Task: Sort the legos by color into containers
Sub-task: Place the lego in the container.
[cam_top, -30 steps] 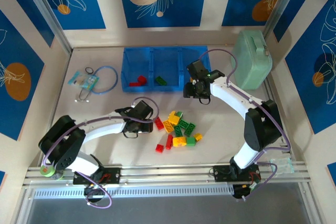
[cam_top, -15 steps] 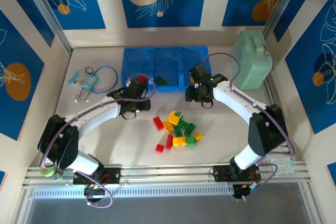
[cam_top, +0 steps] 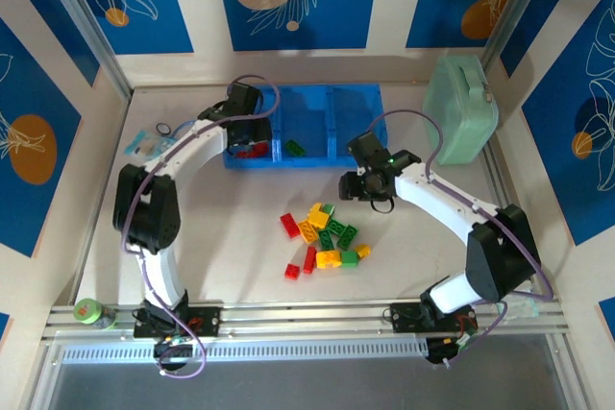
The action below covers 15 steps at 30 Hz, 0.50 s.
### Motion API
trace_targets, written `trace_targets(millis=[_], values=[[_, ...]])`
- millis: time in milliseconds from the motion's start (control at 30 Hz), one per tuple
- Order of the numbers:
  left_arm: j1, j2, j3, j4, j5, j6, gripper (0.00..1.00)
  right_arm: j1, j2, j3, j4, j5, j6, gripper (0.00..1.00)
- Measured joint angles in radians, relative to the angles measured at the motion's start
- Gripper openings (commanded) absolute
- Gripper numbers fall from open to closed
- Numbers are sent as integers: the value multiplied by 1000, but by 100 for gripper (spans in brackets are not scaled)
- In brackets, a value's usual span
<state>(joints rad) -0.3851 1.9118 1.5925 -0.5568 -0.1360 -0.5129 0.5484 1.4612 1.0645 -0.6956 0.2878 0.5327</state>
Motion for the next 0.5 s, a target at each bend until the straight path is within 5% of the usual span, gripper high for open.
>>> trace_targets(millis=[100, 267, 500], values=[[21, 71, 69, -23, 7, 4, 59, 9, -20, -12, 1, -6, 0, 62], [43, 123, 137, -65, 16, 22, 83, 18, -44, -24, 1, -13, 0, 62], [42, 35, 74, -52, 20, 23, 85, 79, -45, -23, 0, -12, -8, 62]])
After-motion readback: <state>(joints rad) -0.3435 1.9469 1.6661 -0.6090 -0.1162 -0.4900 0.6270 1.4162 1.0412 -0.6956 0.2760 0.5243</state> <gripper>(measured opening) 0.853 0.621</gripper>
